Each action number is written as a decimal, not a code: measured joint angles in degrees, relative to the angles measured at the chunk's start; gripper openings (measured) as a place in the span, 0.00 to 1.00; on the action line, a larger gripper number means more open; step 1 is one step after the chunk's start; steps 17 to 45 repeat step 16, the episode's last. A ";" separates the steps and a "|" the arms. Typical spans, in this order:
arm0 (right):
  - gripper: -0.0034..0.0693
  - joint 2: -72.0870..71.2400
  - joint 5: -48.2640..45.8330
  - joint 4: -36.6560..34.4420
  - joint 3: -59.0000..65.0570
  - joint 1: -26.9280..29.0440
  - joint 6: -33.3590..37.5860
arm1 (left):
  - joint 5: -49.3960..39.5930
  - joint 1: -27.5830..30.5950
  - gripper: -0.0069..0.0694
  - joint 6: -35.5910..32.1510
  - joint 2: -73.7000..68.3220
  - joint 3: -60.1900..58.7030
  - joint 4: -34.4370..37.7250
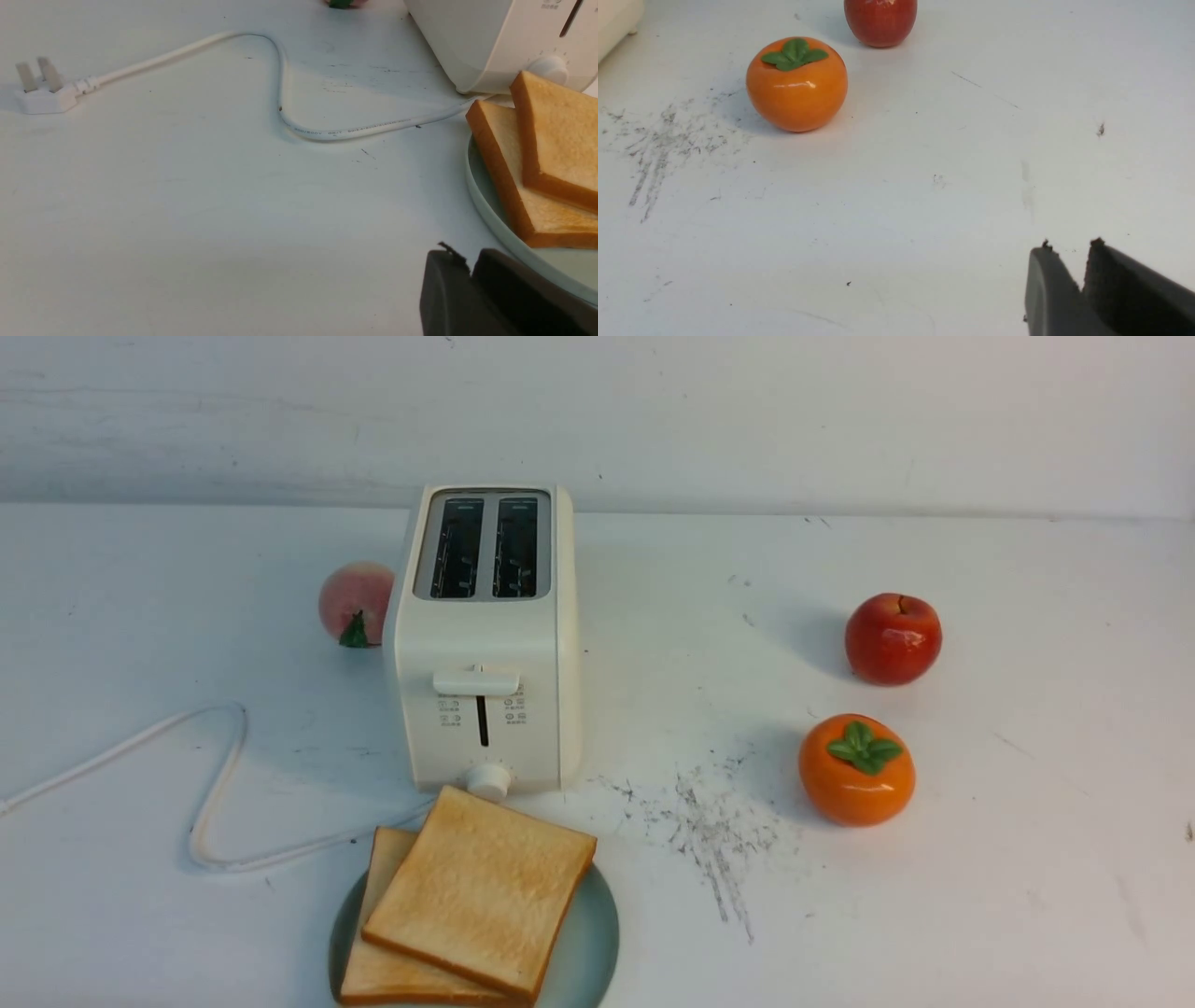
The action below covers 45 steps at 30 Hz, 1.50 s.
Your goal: Take toasted bread from bread machine on white table place on plate.
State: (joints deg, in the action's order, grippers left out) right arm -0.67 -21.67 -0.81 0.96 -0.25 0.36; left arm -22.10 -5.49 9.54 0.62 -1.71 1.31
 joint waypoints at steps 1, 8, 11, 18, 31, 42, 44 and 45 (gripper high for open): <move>0.23 0.00 0.00 0.00 0.00 0.00 0.00 | 0.00 0.00 0.19 0.00 0.00 0.00 0.00; 0.24 0.00 0.00 0.00 0.00 0.00 0.00 | 0.00 0.00 0.20 0.00 0.00 0.00 0.00; 0.25 0.00 0.00 0.00 0.00 0.00 0.00 | 0.00 0.00 0.20 0.00 0.00 0.00 0.00; 0.26 0.00 0.00 0.00 0.00 0.00 0.00 | 0.00 0.00 0.21 0.00 0.00 0.00 0.00; 0.26 0.00 0.00 0.00 0.00 0.00 0.00 | 0.00 0.00 0.21 0.00 0.00 0.00 0.00; 0.26 0.00 0.00 0.00 0.00 0.00 0.00 | 0.00 0.00 0.21 0.00 0.00 0.00 0.00; 0.26 0.00 0.00 0.00 0.00 0.00 0.00 | 0.00 0.00 0.21 0.00 0.00 0.00 0.00; 0.26 0.00 0.00 0.00 0.00 0.00 0.00 | 0.00 0.00 0.21 0.00 0.00 0.00 0.00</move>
